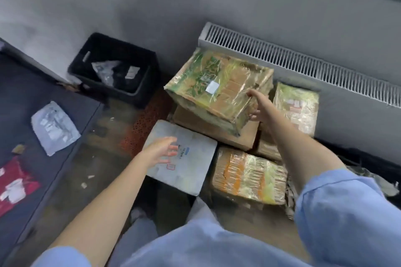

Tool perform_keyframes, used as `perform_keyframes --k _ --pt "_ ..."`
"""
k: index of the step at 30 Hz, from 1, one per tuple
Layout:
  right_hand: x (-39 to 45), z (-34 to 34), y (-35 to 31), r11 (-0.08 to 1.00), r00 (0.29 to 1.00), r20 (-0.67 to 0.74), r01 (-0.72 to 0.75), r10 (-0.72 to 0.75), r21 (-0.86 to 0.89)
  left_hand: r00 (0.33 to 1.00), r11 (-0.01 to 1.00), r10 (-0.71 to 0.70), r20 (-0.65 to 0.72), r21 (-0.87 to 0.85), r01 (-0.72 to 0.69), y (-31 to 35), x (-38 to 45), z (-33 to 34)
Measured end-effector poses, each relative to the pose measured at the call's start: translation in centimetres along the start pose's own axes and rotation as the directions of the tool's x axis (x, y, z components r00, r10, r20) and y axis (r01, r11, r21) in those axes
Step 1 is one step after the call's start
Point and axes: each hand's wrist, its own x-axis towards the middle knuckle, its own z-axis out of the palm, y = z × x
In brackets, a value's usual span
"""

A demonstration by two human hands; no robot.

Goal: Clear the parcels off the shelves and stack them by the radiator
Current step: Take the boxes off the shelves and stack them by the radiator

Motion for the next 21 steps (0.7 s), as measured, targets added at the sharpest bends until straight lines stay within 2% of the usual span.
perform_keyframes --k 4,9,12,14,16,18,19,21 --pt "6.3 -0.9 -3.1 0.994 0.999 -0.005 -0.039 0.039 -0.104 1.0 0.992 -0.009 0.0 0.125 0.009 2.5 1.6 2.8" --pt "10.4 -3.7 -3.2 1.0 0.985 -0.17 -0.012 0.01 -0.007 0.998 0.957 -0.004 0.063 0.288 -0.014 6.0 2.2 5.8" --pt "11.2 -5.5 -2.7 0.992 0.946 -0.316 0.034 -0.071 -0.121 0.994 0.943 0.083 0.077 0.317 -0.104 8.1 2.2 7.2" --pt "11.1 -5.7 -2.3 0.965 0.934 -0.35 -0.019 -0.076 -0.261 0.99 0.921 0.111 0.085 0.366 -0.134 8.5 1.7 7.7" --pt "10.0 -4.3 -2.0 0.891 0.937 -0.342 -0.093 -0.073 -0.444 0.989 0.893 0.113 0.1 0.426 -0.145 8.0 0.9 7.4" --pt "8.5 -1.5 -1.8 0.786 0.926 -0.317 -0.038 -0.204 -0.617 0.989 0.867 0.118 0.093 0.475 -0.149 6.7 -0.1 6.0" --pt "7.2 0.6 -1.6 0.711 0.923 -0.267 0.01 -0.277 -0.703 0.99 0.859 0.118 0.079 0.492 -0.141 6.0 -0.7 4.9" --pt "4.1 5.5 -0.8 0.519 0.919 -0.056 0.17 -0.39 -0.838 0.993 0.856 0.119 0.022 0.504 -0.114 4.5 -2.3 1.8"
